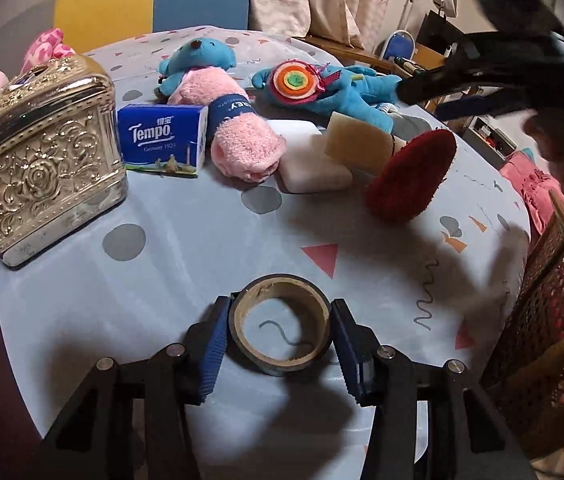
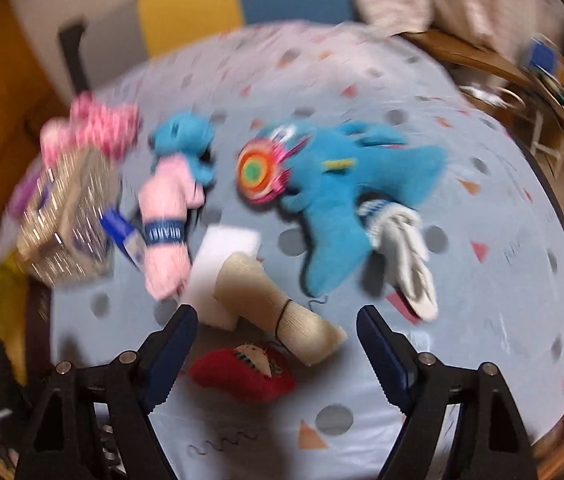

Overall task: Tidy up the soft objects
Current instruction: 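Place tape roll in gold tray with left tool while right tool grasps beige cloth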

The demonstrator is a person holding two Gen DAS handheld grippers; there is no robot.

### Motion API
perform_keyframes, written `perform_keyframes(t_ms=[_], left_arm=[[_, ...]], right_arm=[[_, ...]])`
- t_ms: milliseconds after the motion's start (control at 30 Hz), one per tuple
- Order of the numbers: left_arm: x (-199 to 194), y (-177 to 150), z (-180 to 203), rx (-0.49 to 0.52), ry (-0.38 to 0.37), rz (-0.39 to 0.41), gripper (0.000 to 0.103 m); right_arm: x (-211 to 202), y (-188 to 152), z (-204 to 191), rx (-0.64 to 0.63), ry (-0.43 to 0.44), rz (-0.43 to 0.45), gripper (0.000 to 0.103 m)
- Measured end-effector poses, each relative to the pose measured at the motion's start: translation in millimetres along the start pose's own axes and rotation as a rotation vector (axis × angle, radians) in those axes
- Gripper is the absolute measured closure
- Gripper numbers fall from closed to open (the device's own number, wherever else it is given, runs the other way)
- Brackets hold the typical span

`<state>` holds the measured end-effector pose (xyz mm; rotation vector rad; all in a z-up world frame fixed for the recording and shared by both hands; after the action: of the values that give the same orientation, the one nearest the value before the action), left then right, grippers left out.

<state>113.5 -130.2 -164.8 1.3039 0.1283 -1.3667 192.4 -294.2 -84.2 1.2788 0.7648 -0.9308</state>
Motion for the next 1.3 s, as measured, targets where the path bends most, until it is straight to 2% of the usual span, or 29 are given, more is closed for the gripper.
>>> perform_keyframes(t_ms=[100, 233, 267, 300, 333, 400, 467, 600, 733, 867, 1033, 1200, 1300], left_arm=[[-2, -2, 0, 0.016, 0.01, 0.005, 0.053], [-5, -3, -1, 0.013, 0.0, 0.005, 0.053], [-8, -3, -1, 0.007, 0.0, 0.001, 0.053], [-12, -4, -2, -0.002, -0.003, 0.0, 0.053], [-17, -3, -4, -0.021, -0.01, 0.002, 0.053], [-32, 2, -4, -0.048, -0.032, 0.032, 0.053], [-52, 7, -2, -0.049, -0.043, 0.073, 0.053], [-103, 15, -10, -0.096, -0.051, 0.172, 0.053], [-165, 18, -48, -0.199, 0.022, 0.284, 0.053], [-207, 9, -116, -0.346, 0.166, 0.351, 0.053], [-206, -7, -188, -0.559, 0.238, 0.333, 0.053], [-188, 13, -216, -0.543, 0.292, 0.298, 0.053], [-171, 28, -233, -0.532, 0.3, 0.265, 0.052]], right_arm=[[22, 6, -19, -0.146, -0.053, -0.075, 0.02], [51, -2, -33, -0.228, -0.085, -0.187, 0.024], [55, -5, -34, -0.237, -0.088, -0.199, 0.038], [60, -7, -34, -0.24, -0.112, -0.197, 0.06], [63, -7, -31, -0.236, -0.148, -0.184, 0.067], [64, -7, -29, -0.204, -0.142, -0.16, 0.07], [62, -6, -22, -0.142, -0.137, -0.121, 0.071], [66, -2, 0, 0.014, -0.093, -0.098, 0.071], [68, -6, 13, 0.094, -0.043, -0.109, 0.071], [78, -9, 16, 0.106, -0.039, -0.135, 0.071], [77, -3, 7, 0.081, -0.071, -0.115, 0.071], [87, 5, -7, 0.049, -0.097, -0.094, 0.072], [87, 5, -8, 0.041, -0.103, -0.088, 0.072]])
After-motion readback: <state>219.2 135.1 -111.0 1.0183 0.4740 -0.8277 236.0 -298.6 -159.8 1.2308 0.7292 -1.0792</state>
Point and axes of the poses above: each gripper's, at about its wrist camera, not at the fingertips, and x roughly the way its jaws point, z to its right, y to its top, the point moved 10 cm from there along x, roughly the way its jaws point, and after that the axes turned 15 degrees about -y, right-handed, at the moved point
